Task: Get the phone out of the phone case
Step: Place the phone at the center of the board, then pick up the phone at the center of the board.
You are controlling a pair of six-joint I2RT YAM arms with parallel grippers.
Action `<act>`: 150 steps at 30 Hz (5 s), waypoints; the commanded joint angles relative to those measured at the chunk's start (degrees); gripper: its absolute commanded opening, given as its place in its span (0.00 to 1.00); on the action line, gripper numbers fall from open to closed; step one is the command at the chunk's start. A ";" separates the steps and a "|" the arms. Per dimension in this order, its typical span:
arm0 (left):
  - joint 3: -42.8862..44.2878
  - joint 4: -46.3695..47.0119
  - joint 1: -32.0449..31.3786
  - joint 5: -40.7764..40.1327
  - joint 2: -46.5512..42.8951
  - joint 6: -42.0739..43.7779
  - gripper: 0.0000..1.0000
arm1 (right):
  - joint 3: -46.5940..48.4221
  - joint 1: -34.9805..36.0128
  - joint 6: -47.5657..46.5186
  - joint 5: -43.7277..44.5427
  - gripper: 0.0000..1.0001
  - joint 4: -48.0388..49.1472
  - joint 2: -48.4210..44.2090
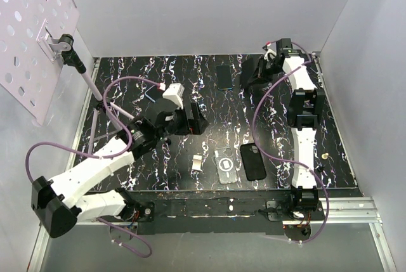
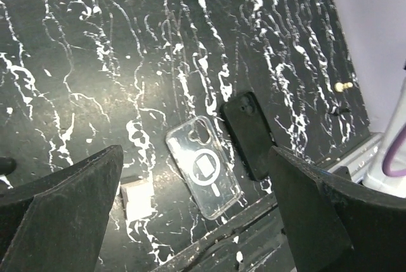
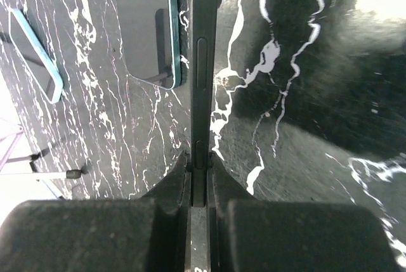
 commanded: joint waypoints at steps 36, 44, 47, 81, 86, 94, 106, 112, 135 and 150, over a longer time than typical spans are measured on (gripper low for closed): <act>64.11 -47.05 27.93 -18.35 66.84 -17.66 0.98 | -47.11 8.88 10.69 10.25 0.87 12.30 -55.91; 52.88 -38.63 30.30 -14.85 62.72 -23.37 0.98 | -58.29 9.06 9.64 12.61 0.86 14.51 -73.25; 46.98 -31.43 31.97 -9.49 61.75 -24.08 0.98 | -60.31 9.14 8.85 13.23 0.86 13.63 -76.76; 71.07 -54.71 32.33 -15.11 83.64 -31.73 0.95 | -69.46 9.23 9.11 12.70 0.86 15.74 -82.22; 63.24 -44.44 32.24 -11.42 79.43 -25.85 0.37 | -70.16 9.14 8.94 14.63 0.86 14.77 -84.42; 44.78 -13.69 27.41 3.51 61.33 -3.90 0.02 | -74.46 9.14 8.85 17.10 0.86 13.63 -86.97; 28.53 -3.47 16.34 11.70 40.41 6.85 0.00 | -80.18 9.14 11.04 14.82 0.86 15.21 -87.15; 19.12 5.76 13.44 22.14 28.81 15.10 0.00 | -79.74 8.97 14.29 9.11 0.86 17.76 -87.15; -3.82 24.82 4.29 37.97 2.78 53.86 0.00 | -74.03 12.57 24.84 -11.55 0.80 26.46 -85.39; -1.19 22.03 4.29 43.87 4.89 58.36 0.00 | -68.14 21.79 18.69 -3.12 0.75 16.09 -80.38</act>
